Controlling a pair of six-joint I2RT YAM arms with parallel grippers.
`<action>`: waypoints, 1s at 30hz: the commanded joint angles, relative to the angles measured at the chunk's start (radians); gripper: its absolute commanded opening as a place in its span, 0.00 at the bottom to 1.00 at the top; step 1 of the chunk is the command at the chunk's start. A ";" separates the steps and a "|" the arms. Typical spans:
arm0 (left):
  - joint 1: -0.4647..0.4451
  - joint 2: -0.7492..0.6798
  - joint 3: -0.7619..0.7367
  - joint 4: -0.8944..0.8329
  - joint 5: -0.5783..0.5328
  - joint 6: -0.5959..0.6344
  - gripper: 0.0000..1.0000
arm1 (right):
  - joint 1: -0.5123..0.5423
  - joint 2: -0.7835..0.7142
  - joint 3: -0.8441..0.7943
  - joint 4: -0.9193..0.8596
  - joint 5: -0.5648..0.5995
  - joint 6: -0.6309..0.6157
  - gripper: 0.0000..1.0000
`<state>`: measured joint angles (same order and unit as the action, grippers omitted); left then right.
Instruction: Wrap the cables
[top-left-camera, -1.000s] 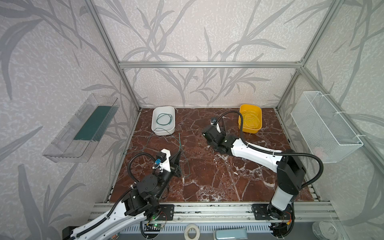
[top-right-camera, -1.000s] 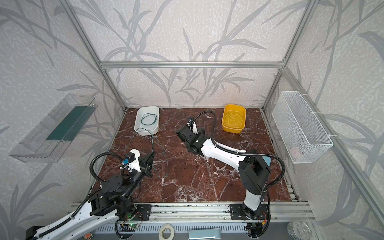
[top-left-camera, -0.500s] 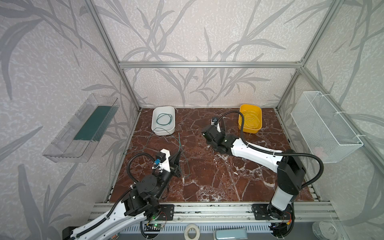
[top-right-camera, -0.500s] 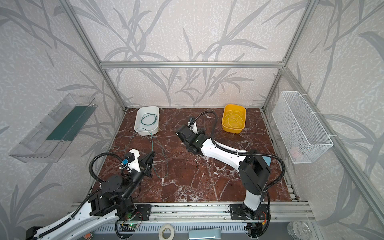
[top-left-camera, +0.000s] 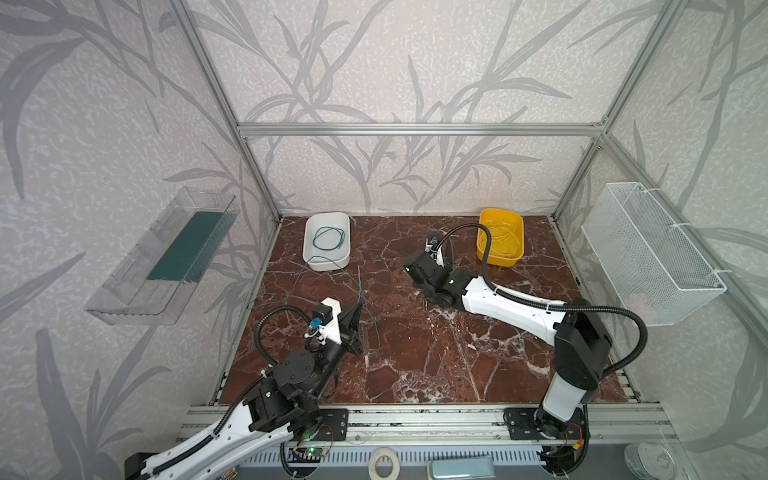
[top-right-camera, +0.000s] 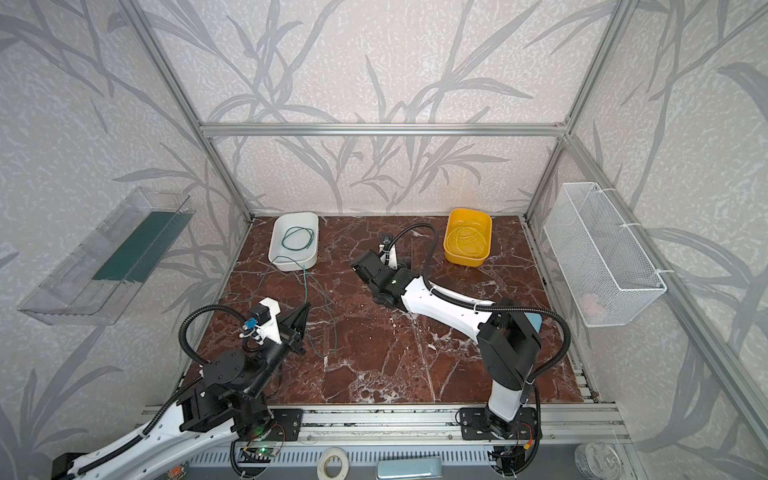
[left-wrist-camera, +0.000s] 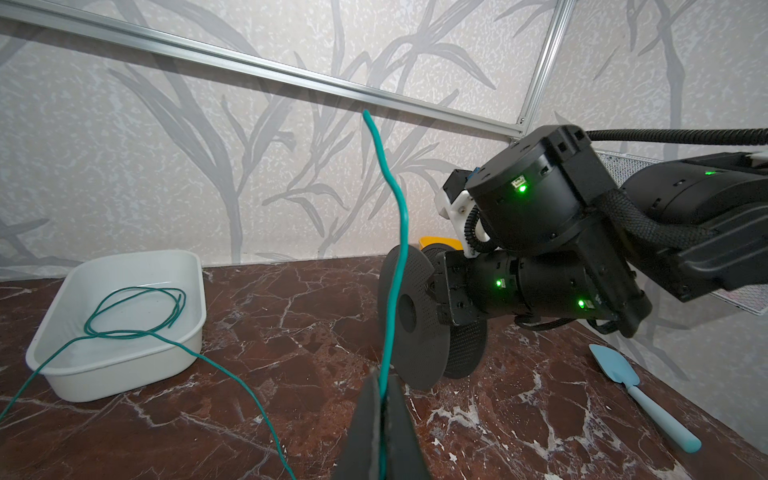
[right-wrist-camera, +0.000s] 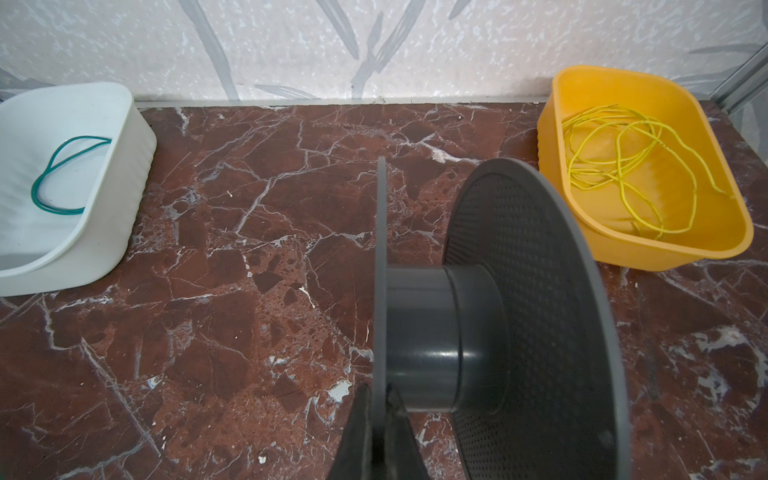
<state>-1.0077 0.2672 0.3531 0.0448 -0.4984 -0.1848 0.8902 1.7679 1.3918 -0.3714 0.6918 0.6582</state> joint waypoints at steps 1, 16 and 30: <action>0.000 0.001 0.012 0.006 -0.002 -0.033 0.00 | 0.004 -0.022 -0.003 0.009 0.060 0.038 0.00; 0.001 0.003 0.011 0.009 0.004 -0.034 0.00 | 0.004 -0.044 -0.062 0.045 0.002 0.036 0.00; 0.001 0.017 0.024 0.013 0.008 -0.035 0.00 | 0.005 -0.091 -0.067 0.050 -0.002 0.015 0.16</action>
<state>-1.0080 0.2775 0.3534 0.0452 -0.4915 -0.1867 0.8902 1.7317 1.3289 -0.3191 0.6785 0.6792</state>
